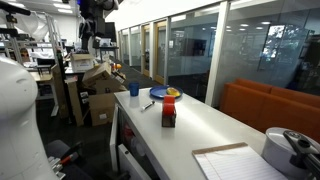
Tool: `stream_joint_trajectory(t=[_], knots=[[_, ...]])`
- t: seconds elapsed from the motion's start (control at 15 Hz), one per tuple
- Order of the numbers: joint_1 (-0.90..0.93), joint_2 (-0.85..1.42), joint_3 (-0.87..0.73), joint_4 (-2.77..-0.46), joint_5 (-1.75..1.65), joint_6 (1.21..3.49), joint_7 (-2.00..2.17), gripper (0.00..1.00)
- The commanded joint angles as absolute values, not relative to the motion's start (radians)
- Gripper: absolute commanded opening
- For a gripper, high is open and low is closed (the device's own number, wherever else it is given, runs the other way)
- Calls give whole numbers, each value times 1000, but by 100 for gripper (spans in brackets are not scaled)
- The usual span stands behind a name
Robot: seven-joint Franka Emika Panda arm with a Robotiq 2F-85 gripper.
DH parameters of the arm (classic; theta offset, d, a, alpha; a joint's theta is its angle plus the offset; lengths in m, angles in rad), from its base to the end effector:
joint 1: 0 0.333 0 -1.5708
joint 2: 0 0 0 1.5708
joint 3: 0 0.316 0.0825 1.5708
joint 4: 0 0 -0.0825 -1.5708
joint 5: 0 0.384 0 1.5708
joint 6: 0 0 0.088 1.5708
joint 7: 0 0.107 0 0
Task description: Put the marker in the blue cup
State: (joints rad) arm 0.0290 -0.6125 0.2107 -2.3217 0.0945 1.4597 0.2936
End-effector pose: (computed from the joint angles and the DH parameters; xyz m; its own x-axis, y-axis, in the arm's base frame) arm 0.3246 0.1030 0.5365 0.9643 -0.1175 -0.2372 -0.0961 -0.9903 0.1000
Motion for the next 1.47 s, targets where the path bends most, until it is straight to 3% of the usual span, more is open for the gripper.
stream_joint_trajectory(t=[0.0, 0.47, 0.93, 1.4], knots=[[48, -472, 228, -2273, 136, 1567, 334, 100], [43, -217, 175, -2158, 113, 1719, 329, 100], [15, -14, 61, -1959, 71, 1701, 300, 100], [21, 108, 31, -1908, 14, 1682, 150, 100]])
